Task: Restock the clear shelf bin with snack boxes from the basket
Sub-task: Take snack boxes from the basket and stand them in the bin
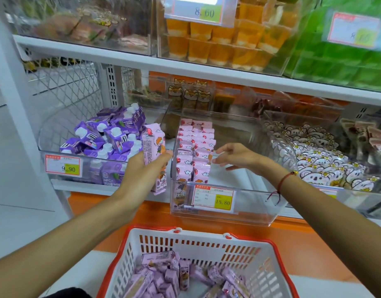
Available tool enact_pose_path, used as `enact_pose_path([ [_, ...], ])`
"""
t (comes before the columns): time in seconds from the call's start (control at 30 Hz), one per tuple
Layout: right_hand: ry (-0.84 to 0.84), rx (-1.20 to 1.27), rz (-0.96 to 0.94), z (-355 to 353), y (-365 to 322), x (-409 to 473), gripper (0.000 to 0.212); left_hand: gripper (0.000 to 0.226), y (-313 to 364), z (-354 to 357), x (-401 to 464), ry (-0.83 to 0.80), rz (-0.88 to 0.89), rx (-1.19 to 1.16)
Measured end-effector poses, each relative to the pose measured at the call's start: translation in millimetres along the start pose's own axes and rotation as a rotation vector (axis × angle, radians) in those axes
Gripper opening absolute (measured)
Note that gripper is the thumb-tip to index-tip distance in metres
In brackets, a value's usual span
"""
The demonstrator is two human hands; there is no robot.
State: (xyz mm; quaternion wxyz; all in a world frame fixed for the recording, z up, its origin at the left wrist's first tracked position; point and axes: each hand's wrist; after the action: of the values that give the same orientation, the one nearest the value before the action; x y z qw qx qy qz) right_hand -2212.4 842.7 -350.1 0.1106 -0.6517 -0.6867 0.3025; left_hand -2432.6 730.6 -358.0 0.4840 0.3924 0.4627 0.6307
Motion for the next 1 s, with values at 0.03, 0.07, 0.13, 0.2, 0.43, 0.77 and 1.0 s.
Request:
enact_pose_path([
  [0.03, 0.018, -0.016, 0.012, -2.5, 1.6, -5.8, 0.041, 0.006, 1.5, -0.7, -1.3, 0.018, 0.039, 0.004],
  [0.07, 0.066, -0.026, 0.013, -4.9, 2.3, -11.8, 0.042, 0.006, 3.6, -1.8, -2.9, 0.034, 0.096, 0.014],
  [0.13, 0.265, -0.021, -0.061, -9.0, -1.6, -28.9, 0.036, 0.009, 10.1, -3.3, -6.6, 0.016, 0.211, 0.017],
  [0.2, 0.479, 0.094, -0.244, -8.3, -15.7, -56.7, 0.021, 0.005, 18.8, 0.5, -12.8, -0.101, 0.210, 0.003],
  [0.43, 0.100, 0.238, -0.479, 11.8, -73.0, -131.2, 0.026, 0.050, 16.9, 26.4, -24.2, -0.361, -0.196, -0.230],
  [0.77, 0.065, 0.561, -0.464, 0.8, -49.3, -130.5, 0.029, 0.036, 25.2, 21.8, -32.5, -0.471, 0.233, 0.119],
  [1.0, 0.361, 0.316, -0.254, -30.0, -14.2, -78.8, 0.034, 0.035, 14.9, -4.4, 2.4, -0.146, 0.321, 0.206],
])
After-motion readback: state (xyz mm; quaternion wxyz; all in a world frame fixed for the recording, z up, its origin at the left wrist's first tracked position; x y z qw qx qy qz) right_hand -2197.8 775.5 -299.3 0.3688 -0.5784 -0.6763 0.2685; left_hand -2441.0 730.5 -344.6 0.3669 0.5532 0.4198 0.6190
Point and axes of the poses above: each hand's wrist, its own x-axis towards the middle knuckle, its own z-axis out of the palm, y = z × x, and after that the axes turned 15 degrees about -x, right-handed
